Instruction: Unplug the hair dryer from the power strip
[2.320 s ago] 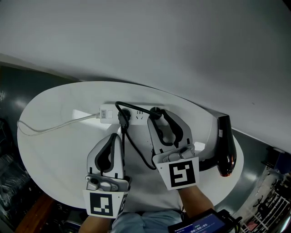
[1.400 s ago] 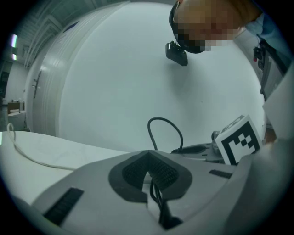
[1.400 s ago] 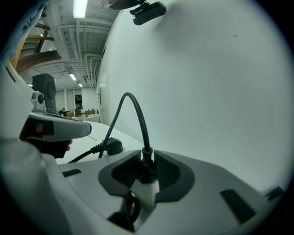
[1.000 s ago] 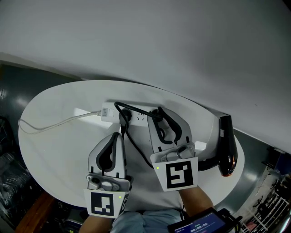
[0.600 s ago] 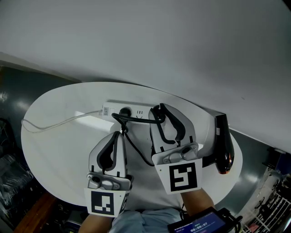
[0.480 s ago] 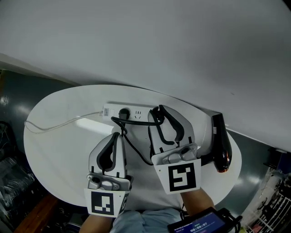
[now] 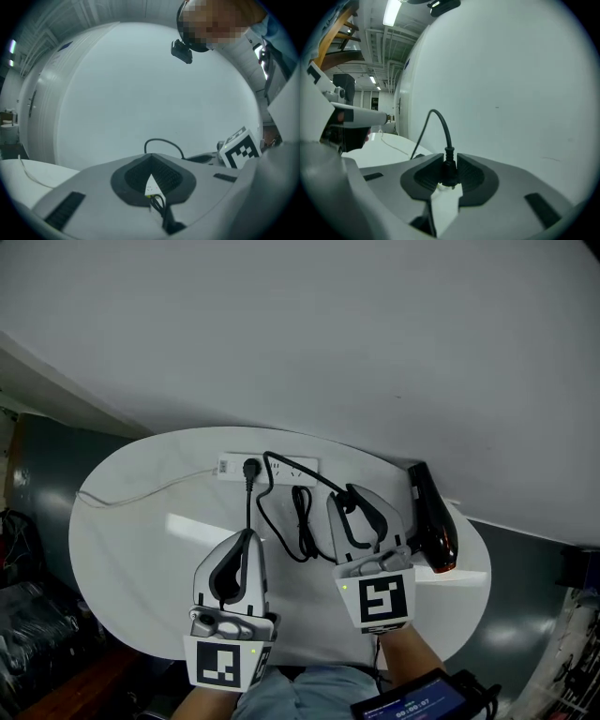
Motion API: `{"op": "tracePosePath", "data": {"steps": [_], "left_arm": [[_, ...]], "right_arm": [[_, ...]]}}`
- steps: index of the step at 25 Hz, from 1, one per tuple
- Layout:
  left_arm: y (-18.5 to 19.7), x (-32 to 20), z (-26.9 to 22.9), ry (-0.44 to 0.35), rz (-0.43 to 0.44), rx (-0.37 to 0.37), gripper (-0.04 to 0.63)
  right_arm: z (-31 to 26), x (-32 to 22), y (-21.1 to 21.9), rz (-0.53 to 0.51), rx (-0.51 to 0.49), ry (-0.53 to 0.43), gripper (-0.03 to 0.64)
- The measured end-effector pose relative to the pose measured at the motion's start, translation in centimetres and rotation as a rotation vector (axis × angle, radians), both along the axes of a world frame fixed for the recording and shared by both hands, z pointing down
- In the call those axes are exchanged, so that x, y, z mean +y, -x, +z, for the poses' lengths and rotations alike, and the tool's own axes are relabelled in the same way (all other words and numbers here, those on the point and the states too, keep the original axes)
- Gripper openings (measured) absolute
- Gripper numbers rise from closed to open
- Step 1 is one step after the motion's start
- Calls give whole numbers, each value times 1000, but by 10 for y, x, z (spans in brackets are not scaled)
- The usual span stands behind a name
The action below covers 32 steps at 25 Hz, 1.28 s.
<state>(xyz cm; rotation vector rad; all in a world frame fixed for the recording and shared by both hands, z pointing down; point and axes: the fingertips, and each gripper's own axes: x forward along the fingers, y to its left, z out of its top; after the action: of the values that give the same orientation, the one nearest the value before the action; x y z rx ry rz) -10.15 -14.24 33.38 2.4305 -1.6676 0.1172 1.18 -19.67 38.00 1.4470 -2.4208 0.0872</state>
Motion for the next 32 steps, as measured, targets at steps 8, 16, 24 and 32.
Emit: {"op": "tracePosePath", "data": {"steps": [8,16,24,32], "left_arm": [[1,47,-15,-42,4,-29,-3],[-5,81,-30,-77,4,-46,-2],[-6,117,-83,-203,-16,-45,-3],[-1,148,-137,-333,-38,-33,-2]], "right_arm": [[83,71,-36,127,1,301,76],[84,98,-40,137,-58,321,170],[-20,123,-30,86,-139,100,147],[-147,174,7,-36,-205,-203,19]]}}
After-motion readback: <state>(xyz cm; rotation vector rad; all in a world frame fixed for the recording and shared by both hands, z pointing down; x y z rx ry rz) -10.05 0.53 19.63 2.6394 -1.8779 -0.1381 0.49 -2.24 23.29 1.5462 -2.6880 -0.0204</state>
